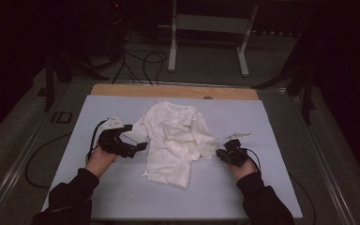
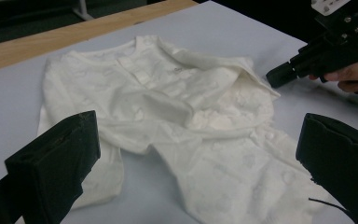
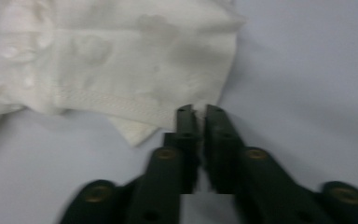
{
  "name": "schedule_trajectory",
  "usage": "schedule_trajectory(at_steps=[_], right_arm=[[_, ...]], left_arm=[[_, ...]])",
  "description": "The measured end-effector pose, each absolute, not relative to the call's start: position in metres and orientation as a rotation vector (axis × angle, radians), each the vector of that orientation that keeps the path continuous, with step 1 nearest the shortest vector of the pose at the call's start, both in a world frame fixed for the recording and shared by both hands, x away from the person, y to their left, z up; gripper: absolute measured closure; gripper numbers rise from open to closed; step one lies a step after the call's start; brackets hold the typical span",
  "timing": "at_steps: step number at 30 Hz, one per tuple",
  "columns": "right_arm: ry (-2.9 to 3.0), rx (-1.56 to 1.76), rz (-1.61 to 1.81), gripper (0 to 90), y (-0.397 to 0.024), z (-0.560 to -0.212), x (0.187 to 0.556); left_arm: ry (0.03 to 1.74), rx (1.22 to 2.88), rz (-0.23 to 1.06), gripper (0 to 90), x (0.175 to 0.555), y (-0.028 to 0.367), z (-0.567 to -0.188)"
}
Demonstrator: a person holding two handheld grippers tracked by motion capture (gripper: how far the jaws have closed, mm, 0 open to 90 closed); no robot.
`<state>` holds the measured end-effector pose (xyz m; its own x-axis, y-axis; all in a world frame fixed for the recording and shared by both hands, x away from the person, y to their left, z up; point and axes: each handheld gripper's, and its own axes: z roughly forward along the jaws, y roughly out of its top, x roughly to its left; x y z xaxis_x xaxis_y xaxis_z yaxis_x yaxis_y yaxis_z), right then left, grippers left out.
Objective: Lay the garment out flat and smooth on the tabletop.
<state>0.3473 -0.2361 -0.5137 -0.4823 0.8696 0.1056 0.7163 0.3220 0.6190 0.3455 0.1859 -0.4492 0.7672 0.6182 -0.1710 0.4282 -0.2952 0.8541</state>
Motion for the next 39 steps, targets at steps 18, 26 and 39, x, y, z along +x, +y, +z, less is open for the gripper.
schedule_trajectory(at_steps=[18,26,39], right_arm=[[2.252,1.49,0.986,69.2,-0.238,-0.511,0.354],[2.23,1.409,0.879,86.4,-0.215,-0.517,0.345],[2.157,1.475,0.923,88.7,-0.25,-0.493,0.362]], left_arm=[[0.817,1.908,0.211,0.3,0.338,0.192,-0.462],[0.808,1.902,0.212,0.3,0.338,0.189,-0.462],[0.811,1.896,0.212,0.3,0.337,0.194,-0.463]])
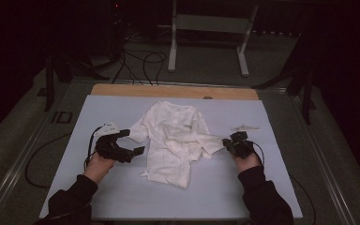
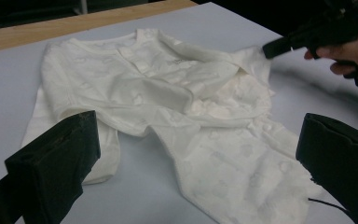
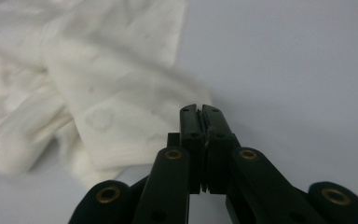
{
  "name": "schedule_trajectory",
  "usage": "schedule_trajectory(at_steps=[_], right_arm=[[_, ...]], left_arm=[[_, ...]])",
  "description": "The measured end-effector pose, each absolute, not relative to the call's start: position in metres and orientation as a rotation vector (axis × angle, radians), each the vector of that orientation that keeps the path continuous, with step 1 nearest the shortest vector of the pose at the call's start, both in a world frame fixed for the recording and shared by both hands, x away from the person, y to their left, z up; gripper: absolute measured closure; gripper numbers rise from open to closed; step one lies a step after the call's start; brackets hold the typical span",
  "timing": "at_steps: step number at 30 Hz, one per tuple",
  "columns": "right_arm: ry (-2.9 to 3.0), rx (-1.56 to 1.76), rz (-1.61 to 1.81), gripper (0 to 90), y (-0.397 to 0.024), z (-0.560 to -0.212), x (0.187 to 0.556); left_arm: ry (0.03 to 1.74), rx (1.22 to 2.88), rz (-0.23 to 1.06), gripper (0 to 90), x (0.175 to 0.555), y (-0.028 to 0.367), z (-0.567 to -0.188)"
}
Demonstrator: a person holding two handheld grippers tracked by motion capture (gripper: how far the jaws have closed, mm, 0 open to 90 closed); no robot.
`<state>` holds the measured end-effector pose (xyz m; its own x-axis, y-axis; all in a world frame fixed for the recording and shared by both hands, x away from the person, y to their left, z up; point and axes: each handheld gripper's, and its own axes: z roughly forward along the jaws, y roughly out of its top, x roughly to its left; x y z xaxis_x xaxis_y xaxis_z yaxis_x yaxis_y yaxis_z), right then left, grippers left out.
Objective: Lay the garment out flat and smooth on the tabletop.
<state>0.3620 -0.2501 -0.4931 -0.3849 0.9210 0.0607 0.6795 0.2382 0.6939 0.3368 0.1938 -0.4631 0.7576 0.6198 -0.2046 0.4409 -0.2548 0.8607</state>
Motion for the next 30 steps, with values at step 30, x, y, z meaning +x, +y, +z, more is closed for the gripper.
schedule_trajectory(at_steps=[30], right_arm=[[1.973,1.774,0.644,69.1,-0.346,-0.469,0.469]], left_arm=[[0.821,1.896,0.218,0.3,0.341,0.199,-0.464]])
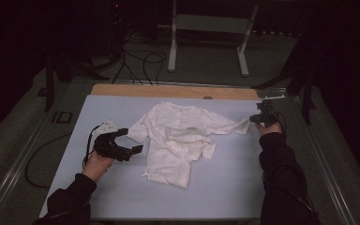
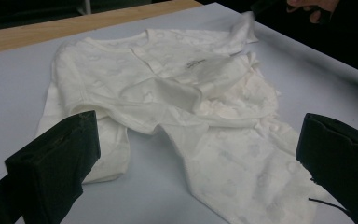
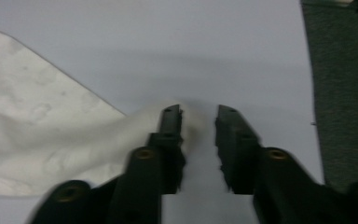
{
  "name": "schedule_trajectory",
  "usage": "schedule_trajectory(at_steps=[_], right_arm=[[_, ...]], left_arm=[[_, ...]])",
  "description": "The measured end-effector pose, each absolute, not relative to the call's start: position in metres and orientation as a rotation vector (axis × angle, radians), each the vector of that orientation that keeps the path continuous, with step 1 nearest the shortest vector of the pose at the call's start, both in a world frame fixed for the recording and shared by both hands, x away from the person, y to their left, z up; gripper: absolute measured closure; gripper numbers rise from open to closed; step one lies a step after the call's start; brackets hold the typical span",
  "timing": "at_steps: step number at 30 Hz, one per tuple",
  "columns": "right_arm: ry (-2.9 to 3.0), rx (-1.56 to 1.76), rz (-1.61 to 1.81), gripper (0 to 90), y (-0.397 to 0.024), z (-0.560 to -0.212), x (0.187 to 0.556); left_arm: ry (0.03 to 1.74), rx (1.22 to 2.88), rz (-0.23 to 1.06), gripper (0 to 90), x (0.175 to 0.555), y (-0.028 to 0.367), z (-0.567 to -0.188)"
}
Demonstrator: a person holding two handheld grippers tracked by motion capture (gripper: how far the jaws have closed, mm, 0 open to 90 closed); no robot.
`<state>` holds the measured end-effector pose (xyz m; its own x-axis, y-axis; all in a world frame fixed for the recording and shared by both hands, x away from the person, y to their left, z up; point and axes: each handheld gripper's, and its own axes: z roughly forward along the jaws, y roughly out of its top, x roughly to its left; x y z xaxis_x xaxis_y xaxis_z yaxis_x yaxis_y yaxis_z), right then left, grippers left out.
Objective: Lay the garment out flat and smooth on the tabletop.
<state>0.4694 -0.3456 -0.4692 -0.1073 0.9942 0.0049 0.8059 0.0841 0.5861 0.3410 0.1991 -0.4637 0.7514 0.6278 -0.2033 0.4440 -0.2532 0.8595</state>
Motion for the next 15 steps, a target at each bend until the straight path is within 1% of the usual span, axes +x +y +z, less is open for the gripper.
schedule_trajectory(at_steps=[3,4,7,15], right_arm=[[1.96,1.784,0.685,61.4,-0.344,-0.468,0.466],[1.954,1.78,0.704,60.4,-0.344,-0.468,0.463],[1.974,1.785,0.737,62.6,-0.34,-0.473,0.457],[2.001,1.847,0.738,70.6,-0.334,-0.506,0.447]], left_arm=[[0.825,1.888,0.218,0.3,0.34,0.201,-0.464],[0.826,1.889,0.217,0.3,0.34,0.202,-0.464],[0.829,1.888,0.218,0.3,0.338,0.202,-0.465],[0.828,1.888,0.216,0.3,0.338,0.201,-0.465]])
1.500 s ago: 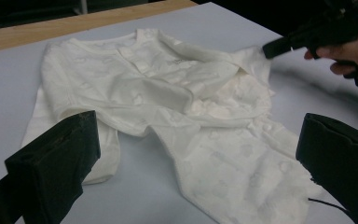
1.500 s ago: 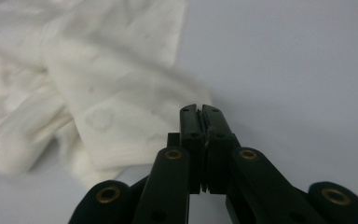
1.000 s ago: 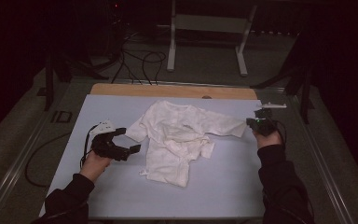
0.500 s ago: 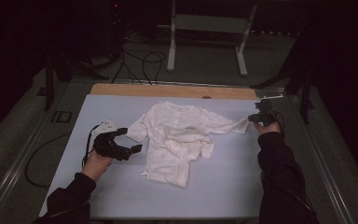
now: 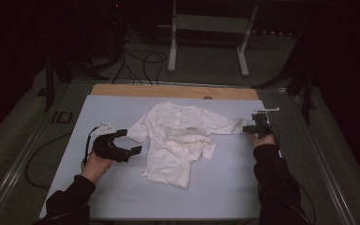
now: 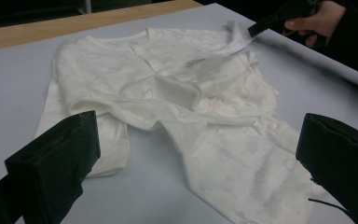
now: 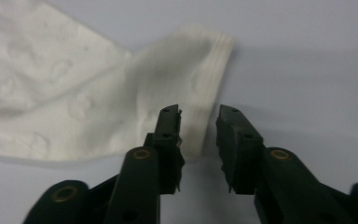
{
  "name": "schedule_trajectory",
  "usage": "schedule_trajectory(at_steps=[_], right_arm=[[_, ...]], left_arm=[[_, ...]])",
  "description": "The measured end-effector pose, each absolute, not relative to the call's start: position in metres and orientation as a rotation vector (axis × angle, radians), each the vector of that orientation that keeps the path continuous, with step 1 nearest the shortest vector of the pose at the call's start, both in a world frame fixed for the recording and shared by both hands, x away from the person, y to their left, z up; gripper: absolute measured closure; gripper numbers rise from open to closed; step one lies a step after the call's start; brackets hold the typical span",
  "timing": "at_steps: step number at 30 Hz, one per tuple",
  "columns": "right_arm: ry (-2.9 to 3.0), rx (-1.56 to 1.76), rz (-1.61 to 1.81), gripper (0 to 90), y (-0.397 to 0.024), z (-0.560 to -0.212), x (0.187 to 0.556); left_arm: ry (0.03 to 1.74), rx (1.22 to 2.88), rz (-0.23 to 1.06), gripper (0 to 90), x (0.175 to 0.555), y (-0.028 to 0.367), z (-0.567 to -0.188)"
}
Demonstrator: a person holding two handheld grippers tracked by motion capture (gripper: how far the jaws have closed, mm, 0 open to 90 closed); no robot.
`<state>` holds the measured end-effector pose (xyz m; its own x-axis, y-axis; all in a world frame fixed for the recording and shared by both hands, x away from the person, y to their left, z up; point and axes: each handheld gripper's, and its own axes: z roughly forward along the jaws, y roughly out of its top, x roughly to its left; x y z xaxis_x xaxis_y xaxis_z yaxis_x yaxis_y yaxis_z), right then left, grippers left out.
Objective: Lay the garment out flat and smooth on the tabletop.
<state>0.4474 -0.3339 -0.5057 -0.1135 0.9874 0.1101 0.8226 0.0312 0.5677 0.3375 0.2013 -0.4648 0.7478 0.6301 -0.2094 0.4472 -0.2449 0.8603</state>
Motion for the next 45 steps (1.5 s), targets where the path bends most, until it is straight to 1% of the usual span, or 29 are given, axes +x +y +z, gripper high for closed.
schedule_trajectory(at_steps=[1,3,5,15,24,26,27,29,34,35,38,39,40,42,43,45], right_arm=[[2.008,1.841,0.729,72.4,-0.332,-0.509,0.446],[1.996,1.849,0.749,81.9,-0.331,-0.51,0.443],[2.001,1.841,0.741,86.0,-0.33,-0.509,0.44],[1.935,1.896,0.816,86.6,-0.339,-0.51,0.405],[1.922,1.874,0.842,85.4,-0.334,-0.51,0.383],[1.925,1.874,0.836,80.3,-0.333,-0.511,0.382],[1.916,1.863,0.838,73.2,-0.333,-0.509,0.381],[1.915,1.841,0.852,63.7,-0.332,-0.506,0.379],[1.955,1.761,0.956,45.7,-0.322,-0.497,0.371],[1.977,1.723,0.975,39.4,-0.319,-0.494,0.368],[2.01,1.66,1.042,28.4,-0.31,-0.489,0.361],[2.024,1.632,1.094,20.4,-0.307,-0.487,0.358],[2.053,1.595,1.135,16.0,-0.305,-0.486,0.355],[2.069,1.54,1.186,15.3,-0.297,-0.484,0.348],[2.098,1.496,1.221,13.1,-0.293,-0.482,0.344],[2.11,1.452,1.242,13.6,-0.285,-0.48,0.337]], left_arm=[[0.827,1.888,0.214,0.3,0.338,0.201,-0.465],[0.827,1.887,0.215,0.3,0.338,0.201,-0.465],[0.828,1.886,0.214,0.3,0.337,0.202,-0.465],[0.833,1.884,0.218,0.3,0.335,0.205,-0.465],[0.821,1.895,0.224,0.3,0.335,0.202,-0.465],[0.823,1.897,0.23,0.3,0.334,0.202,-0.465],[0.818,1.902,0.235,0.3,0.334,0.203,-0.464],[0.812,1.899,0.244,0.3,0.334,0.204,-0.463],[0.826,1.894,0.267,0.3,0.337,0.208,-0.461],[0.83,1.896,0.277,0.3,0.337,0.209,-0.46],[0.851,1.885,0.311,0.3,0.34,0.214,-0.458],[0.853,1.882,0.311,0.3,0.341,0.215,-0.458],[0.863,1.883,0.314,0.3,0.343,0.217,-0.457],[0.874,1.883,0.324,0.3,0.346,0.22,-0.457],[0.878,1.885,0.329,0.3,0.348,0.22,-0.457],[0.901,1.893,0.346,0.4,0.353,0.223,-0.458]])
